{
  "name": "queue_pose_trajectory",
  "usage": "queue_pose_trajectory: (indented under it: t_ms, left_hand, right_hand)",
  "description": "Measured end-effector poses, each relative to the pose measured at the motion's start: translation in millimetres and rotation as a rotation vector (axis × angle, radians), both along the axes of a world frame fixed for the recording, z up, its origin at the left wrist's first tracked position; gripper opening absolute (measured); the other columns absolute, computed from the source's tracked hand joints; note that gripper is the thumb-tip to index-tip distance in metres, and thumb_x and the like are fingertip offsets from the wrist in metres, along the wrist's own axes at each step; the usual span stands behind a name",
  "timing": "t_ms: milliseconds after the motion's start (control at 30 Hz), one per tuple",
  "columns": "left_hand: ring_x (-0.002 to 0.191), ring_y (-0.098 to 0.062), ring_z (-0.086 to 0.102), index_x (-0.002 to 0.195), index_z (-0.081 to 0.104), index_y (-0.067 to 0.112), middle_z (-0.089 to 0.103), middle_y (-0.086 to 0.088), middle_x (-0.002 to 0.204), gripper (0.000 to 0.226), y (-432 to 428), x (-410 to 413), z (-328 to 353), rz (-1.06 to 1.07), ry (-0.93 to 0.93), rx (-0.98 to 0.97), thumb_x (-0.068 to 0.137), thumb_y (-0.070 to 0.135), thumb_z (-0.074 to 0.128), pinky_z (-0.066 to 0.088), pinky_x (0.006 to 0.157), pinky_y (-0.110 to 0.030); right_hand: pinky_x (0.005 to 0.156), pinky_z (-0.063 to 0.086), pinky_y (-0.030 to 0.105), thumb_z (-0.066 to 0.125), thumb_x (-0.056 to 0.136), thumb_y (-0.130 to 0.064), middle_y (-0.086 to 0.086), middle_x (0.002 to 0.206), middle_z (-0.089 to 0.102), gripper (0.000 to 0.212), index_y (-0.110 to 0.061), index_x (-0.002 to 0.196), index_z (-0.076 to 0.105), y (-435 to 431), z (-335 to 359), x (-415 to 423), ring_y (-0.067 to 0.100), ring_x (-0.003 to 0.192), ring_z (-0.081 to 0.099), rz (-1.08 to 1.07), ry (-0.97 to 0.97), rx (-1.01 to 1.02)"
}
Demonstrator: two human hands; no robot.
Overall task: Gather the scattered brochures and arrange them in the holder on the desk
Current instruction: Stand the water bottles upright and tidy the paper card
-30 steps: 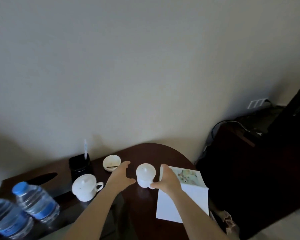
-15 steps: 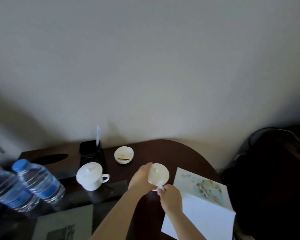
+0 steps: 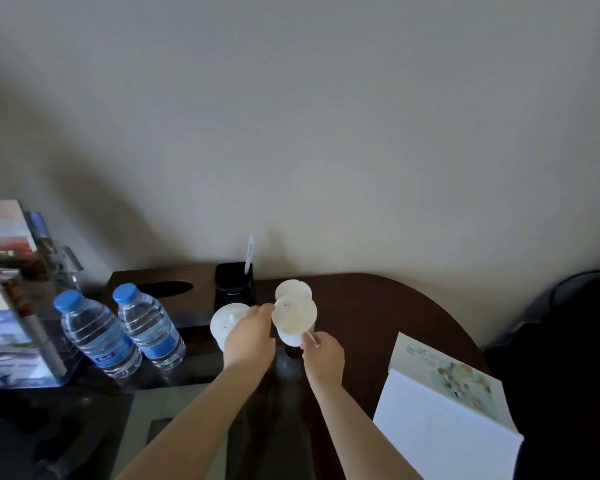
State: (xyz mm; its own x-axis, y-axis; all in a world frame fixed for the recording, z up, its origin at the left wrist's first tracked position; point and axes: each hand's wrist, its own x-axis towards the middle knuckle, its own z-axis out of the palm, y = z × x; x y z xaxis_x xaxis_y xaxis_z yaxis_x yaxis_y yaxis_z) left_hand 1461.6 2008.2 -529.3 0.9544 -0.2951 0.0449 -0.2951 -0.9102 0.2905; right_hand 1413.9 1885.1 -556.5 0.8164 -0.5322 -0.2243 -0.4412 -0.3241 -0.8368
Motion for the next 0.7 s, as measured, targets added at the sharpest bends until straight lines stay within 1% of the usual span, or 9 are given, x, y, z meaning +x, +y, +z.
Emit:
queue_pose_trajectory:
  t_ms: [67, 133, 200, 267, 367, 433, 533, 633, 700]
  left_hand:
    - [0.096, -0.020, 0.063, 0.132, 0.043, 0.028, 0.058, 0.005, 0.120, 0.045, 19.4, -5.7, -3.1, 0.041, -0.080, 0.124, 0.089, 0.017, 0.052, 0.053, 0.064, -0.034]
    - [0.094, -0.023, 0.066, 0.137, 0.038, 0.028, 0.062, 0.003, 0.117, 0.046, 34.0, -5.0, -7.2, 0.015, -0.022, 0.269, 0.093, 0.022, 0.048, 0.051, 0.066, -0.034]
    - [0.094, -0.025, 0.067, 0.142, 0.031, 0.027, 0.065, 0.000, 0.113, 0.050, 39.1, -2.1, -10.1, -0.008, 0.020, 0.420, 0.095, 0.024, 0.048, 0.045, 0.063, -0.032]
    - [0.093, -0.027, 0.066, 0.145, 0.027, 0.027, 0.066, -0.002, 0.112, 0.058, 33.7, 1.7, -10.5, -0.061, 0.062, 0.534, 0.093, 0.017, 0.051, 0.040, 0.058, -0.030]
    - [0.081, -0.027, 0.065, 0.136, 0.035, 0.017, 0.066, -0.003, 0.095, 0.062, 18.0, 8.9, -9.6, -0.160, 0.077, 0.580, 0.081, 0.004, 0.058, 0.026, 0.044, -0.025]
    - [0.085, -0.025, 0.067, 0.131, 0.038, 0.011, 0.068, -0.004, 0.098, 0.060, 9.9, 12.9, -8.9, -0.199, 0.102, 0.621, 0.076, 0.002, 0.061, 0.023, 0.043, -0.024]
    - [0.086, -0.025, 0.068, 0.126, 0.040, 0.008, 0.069, -0.006, 0.100, 0.055, 9.6, 13.0, -9.4, -0.237, 0.097, 0.616, 0.077, 0.000, 0.061, 0.022, 0.043, -0.024]
    - [0.075, -0.028, 0.060, 0.121, 0.042, 0.006, 0.066, -0.006, 0.095, 0.046, 22.9, 4.3, -13.6, -0.260, 0.096, 0.570, 0.079, -0.002, 0.059, 0.022, 0.042, -0.026]
    - [0.080, -0.029, 0.063, 0.118, 0.046, 0.010, 0.064, -0.004, 0.097, 0.035, 36.6, -4.7, -18.6, -0.227, 0.078, 0.489, 0.084, 0.004, 0.057, 0.035, 0.047, -0.027]
  right_hand:
    - [0.063, 0.047, 0.026, 0.052, 0.094, -0.023, 0.006, 0.074, 0.065, 0.027, -0.007, 0.076, 0.064, 7.4, -0.4, 6.1, 0.020, 0.075, 0.065, -0.023, -0.006, 0.047]
    - [0.070, 0.051, 0.034, 0.052, 0.094, -0.022, 0.011, 0.079, 0.067, 0.027, -0.004, 0.077, 0.065, 11.5, -1.5, 10.0, 0.024, 0.078, 0.066, -0.041, -0.007, 0.071]
    - [0.068, 0.049, 0.033, 0.052, 0.094, -0.021, 0.008, 0.076, 0.065, 0.028, -0.002, 0.079, 0.066, 13.2, -3.5, 11.8, 0.023, 0.076, 0.064, -0.039, -0.008, 0.050]
    - [0.063, 0.045, 0.030, 0.052, 0.093, -0.020, 0.004, 0.070, 0.060, 0.028, -0.003, 0.077, 0.066, 14.7, -6.9, 11.9, 0.021, 0.072, 0.061, -0.043, -0.012, 0.025]
    - [0.063, 0.047, 0.031, 0.052, 0.093, -0.021, 0.008, 0.072, 0.063, 0.028, -0.005, 0.073, 0.064, 17.8, -16.2, 10.7, 0.026, 0.075, 0.066, -0.061, -0.010, 0.042]
    - [0.068, 0.053, 0.037, 0.052, 0.092, -0.021, 0.015, 0.078, 0.067, 0.028, -0.004, 0.073, 0.063, 20.2, -22.4, 10.7, 0.030, 0.079, 0.068, -0.084, 0.000, 0.077]
    - [0.076, 0.056, 0.044, 0.052, 0.091, -0.019, 0.017, 0.083, 0.069, 0.027, -0.005, 0.070, 0.063, 22.2, -27.7, 10.0, 0.032, 0.081, 0.069, -0.109, 0.007, 0.103]
    - [0.072, 0.055, 0.042, 0.052, 0.091, -0.019, 0.021, 0.082, 0.068, 0.029, 0.001, 0.073, 0.064, 24.4, -29.1, 8.0, 0.034, 0.081, 0.069, -0.098, 0.005, 0.086]
    - [0.075, 0.055, 0.043, 0.052, 0.092, -0.019, 0.020, 0.083, 0.068, 0.030, 0.002, 0.075, 0.065, 29.2, -28.8, 5.8, 0.033, 0.081, 0.068, -0.084, -0.007, 0.089]
